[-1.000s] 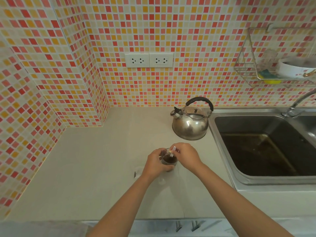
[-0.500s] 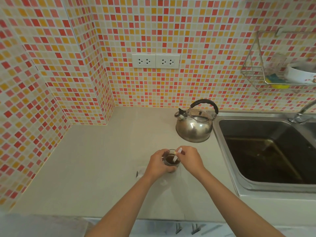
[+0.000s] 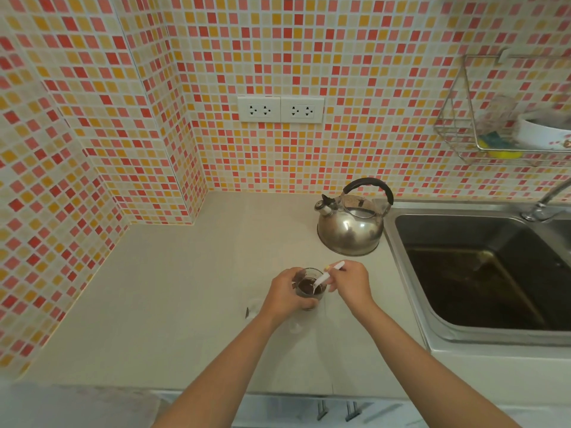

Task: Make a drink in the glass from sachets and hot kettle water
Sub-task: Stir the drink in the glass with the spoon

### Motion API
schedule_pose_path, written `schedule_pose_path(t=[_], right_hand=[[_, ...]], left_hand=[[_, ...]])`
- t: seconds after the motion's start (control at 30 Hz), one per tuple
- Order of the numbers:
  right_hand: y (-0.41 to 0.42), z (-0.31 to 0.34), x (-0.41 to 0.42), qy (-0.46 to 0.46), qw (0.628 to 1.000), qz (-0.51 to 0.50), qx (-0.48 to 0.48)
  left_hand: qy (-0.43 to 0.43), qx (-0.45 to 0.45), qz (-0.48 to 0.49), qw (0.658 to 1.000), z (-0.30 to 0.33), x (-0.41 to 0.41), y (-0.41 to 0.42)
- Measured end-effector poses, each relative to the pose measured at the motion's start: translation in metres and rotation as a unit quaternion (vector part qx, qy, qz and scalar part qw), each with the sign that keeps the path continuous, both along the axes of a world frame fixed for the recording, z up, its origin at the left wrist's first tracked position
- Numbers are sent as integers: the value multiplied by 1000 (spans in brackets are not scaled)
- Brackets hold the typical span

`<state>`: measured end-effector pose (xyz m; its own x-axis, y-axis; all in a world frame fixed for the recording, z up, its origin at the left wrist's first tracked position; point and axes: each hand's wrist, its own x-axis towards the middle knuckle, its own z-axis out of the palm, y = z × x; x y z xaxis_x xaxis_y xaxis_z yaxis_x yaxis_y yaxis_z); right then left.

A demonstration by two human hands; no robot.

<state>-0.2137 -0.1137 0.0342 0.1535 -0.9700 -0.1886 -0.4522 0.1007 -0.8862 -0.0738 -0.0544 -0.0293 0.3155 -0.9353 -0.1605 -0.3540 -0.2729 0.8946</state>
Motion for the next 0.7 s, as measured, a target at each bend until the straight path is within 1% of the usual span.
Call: schedule_pose_path(t=[0.07,0.13,0.27,0.37,0.4,0.47,0.57,0.7], right_hand=[[-1,8,-1,-14,1000,5,-20],[0,17,-2,-4,998,37,-46],[5,22,1,64,977,185,-80],[6,16,2,113,961,231,-98],[4,13,1,134,958,229,-106],[1,8,-2,153,963,194,-106],[0,2,0,111,980,149,-70],[4,1,5,81,981,159,-72]], left_hand=[[-1,-1,0,1000,1,0,0],[-1,0,0,1000,2,-1,0],[0,-11,-4,1000,2,-1,1],[-4,-14,-8,1000,2,0,1],[-5,-12,-8,1000,1,0,1],[-6,-8,-4,1000,1,-1,1],[-5,-6,0,1000,1,-1,1],[-4,-12,0,1000,0,-1,1]])
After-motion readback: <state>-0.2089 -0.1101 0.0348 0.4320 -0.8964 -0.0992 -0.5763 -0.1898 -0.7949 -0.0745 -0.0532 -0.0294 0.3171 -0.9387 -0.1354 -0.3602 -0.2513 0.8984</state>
